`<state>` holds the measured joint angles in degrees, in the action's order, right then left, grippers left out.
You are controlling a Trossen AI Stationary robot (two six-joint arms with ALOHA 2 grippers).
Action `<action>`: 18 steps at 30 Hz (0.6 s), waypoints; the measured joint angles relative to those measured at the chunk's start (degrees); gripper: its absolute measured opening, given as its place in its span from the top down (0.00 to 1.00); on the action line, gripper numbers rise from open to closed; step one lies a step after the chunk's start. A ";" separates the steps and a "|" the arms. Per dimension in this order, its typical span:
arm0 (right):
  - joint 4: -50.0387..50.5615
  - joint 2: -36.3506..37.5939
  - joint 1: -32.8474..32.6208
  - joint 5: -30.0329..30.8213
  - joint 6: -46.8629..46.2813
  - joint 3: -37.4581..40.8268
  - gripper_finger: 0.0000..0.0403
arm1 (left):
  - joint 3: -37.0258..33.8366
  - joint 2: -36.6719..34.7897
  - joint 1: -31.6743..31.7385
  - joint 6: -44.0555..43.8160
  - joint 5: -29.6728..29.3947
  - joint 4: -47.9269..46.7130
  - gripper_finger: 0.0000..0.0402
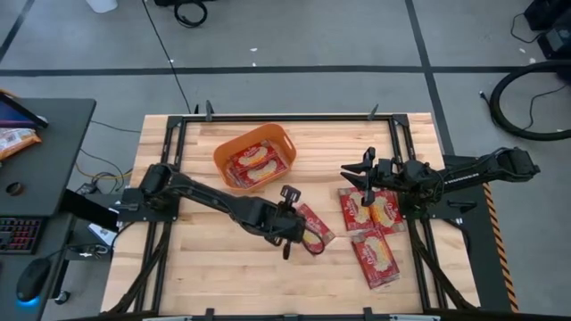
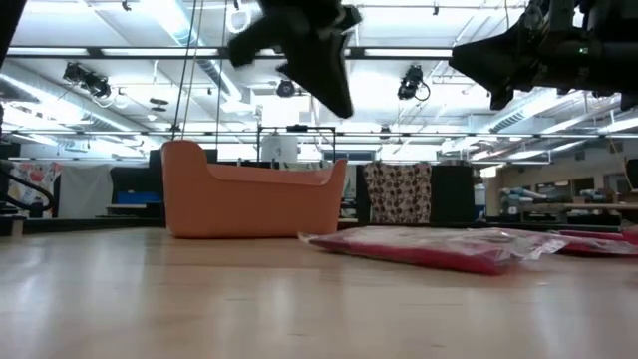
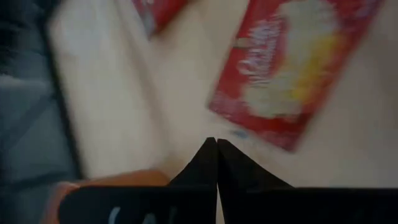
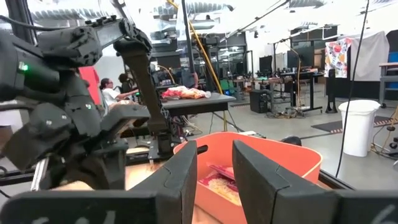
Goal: Sort popcorn bags into baskets
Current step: Put the red popcorn bag into the orange bin
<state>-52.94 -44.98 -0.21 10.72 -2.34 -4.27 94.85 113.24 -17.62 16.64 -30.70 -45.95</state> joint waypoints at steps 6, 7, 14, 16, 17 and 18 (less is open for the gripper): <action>-0.36 -0.01 0.00 0.02 0.00 0.00 0.73 | -0.22 2.59 1.75 -9.33 10.07 -0.97 0.93; -0.38 0.00 0.00 0.02 0.00 0.00 0.73 | -0.65 3.58 1.55 -9.33 9.71 -0.83 0.89; -0.14 -0.01 0.00 0.03 0.00 0.00 0.73 | -0.79 9.76 -1.02 -7.35 9.16 6.02 0.64; -0.12 -0.01 0.00 0.04 0.00 0.00 0.73 | -0.81 11.32 -1.66 -5.67 8.93 7.36 0.58; -0.12 -0.01 0.00 0.04 0.00 0.00 0.73 | -0.81 11.92 -1.93 -4.77 8.90 8.22 0.55; -0.12 -0.01 0.00 0.04 0.00 0.00 0.73 | -0.80 12.52 -2.26 -3.51 8.84 8.73 0.53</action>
<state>-53.06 -44.99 -0.21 10.76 -2.35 -4.27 94.05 125.77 -19.88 13.13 -21.86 -37.22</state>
